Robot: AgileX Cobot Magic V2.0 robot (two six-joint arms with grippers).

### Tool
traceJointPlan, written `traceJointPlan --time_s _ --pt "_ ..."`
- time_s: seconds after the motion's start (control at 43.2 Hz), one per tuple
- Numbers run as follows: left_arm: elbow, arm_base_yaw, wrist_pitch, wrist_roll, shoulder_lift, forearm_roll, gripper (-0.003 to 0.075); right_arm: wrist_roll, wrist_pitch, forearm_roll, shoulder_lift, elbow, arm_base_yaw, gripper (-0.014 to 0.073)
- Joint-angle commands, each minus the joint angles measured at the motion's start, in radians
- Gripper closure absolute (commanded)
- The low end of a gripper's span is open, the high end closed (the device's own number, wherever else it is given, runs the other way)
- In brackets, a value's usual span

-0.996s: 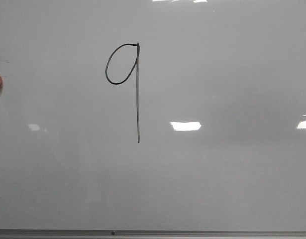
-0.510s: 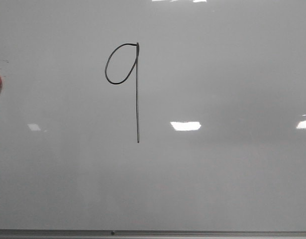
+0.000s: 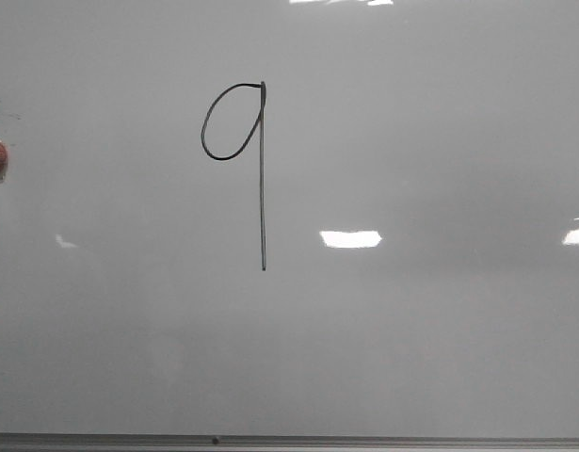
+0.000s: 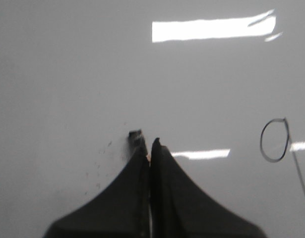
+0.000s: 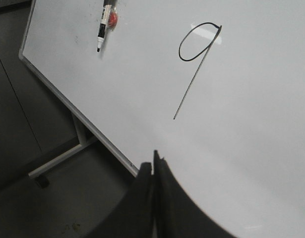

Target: Write number 9 on whiteboard

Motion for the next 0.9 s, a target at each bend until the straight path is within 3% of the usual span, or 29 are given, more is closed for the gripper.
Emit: traceJointPlan --time_s 0.0,0.301,0.88 --pt "0.042 0.022 -0.075 -0.004 -0.020 0.047 0.0739 -0.001 -0.052 0.030 0.002 -0.023 -0.008 0.0661" --pt "0.195 0.028 -0.151 -0.012 -0.020 0.098 0.0739 -0.001 -0.052 0.030 0.002 -0.023 -0.008 0.0661" --pt "0.194 0.028 -0.153 -0.086 -0.020 0.124 0.0739 -0.001 -0.052 0.030 0.002 -0.023 -0.008 0.0661"
